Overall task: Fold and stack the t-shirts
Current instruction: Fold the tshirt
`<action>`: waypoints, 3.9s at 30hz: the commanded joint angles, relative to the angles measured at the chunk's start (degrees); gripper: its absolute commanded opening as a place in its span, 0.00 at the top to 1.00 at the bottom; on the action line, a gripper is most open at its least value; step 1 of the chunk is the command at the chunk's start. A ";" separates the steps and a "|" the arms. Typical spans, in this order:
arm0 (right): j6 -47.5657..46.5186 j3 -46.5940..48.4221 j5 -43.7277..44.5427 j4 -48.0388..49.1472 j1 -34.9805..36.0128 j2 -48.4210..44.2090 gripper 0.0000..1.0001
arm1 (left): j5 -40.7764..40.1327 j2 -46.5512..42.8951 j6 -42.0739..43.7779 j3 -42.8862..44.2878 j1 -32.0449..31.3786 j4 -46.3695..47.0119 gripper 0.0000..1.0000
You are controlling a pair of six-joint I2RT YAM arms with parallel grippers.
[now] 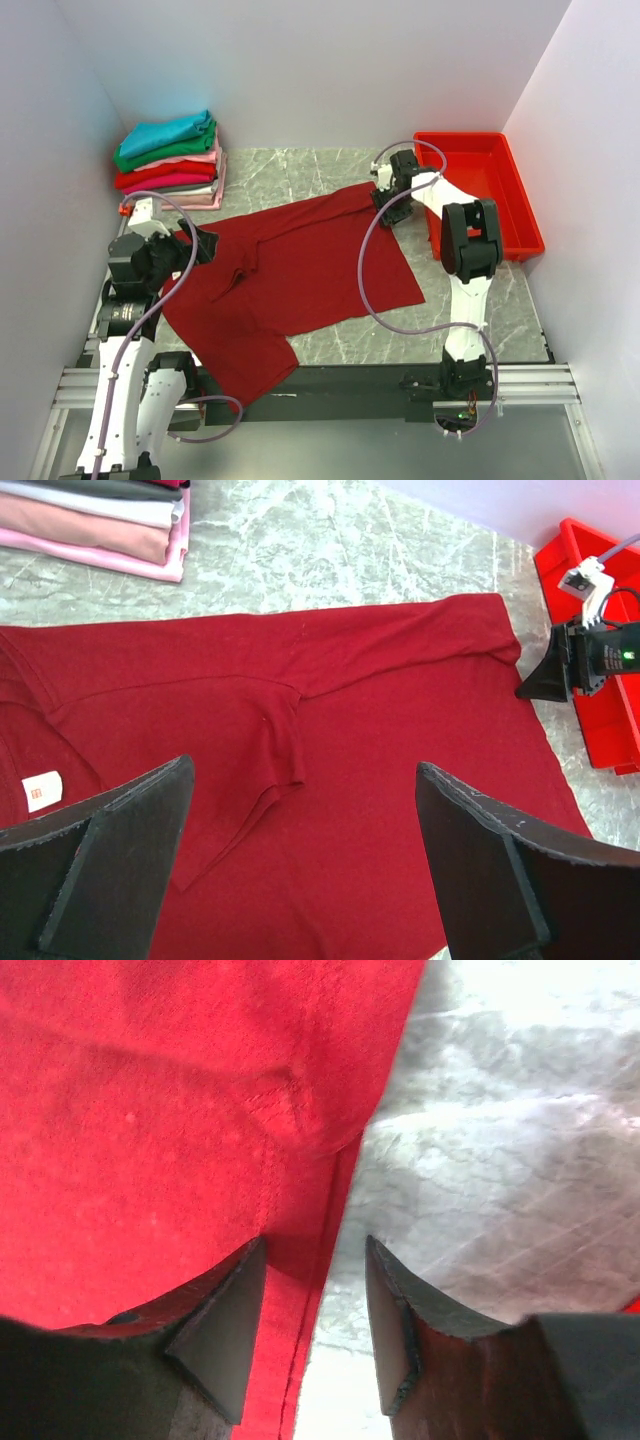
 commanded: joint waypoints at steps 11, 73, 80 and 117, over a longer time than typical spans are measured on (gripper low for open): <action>-0.55 13.09 -6.09 -15.16 -0.11 7.45 0.72 | 1.98 -2.77 1.36 -0.85 0.14 3.51 0.03; -46.52 -29.53 -46.78 -15.69 -10.30 -44.49 0.29 | -26.59 49.69 -34.41 10.75 -90.83 -28.48 0.57; -47.57 -29.27 -48.45 -17.71 -12.41 -43.35 0.29 | -27.99 54.00 -31.95 13.21 -90.74 -27.34 0.58; -71.13 -30.77 -25.43 -23.17 -13.38 -38.79 0.29 | -14.72 22.81 -42.32 2.93 -87.58 -32.77 0.99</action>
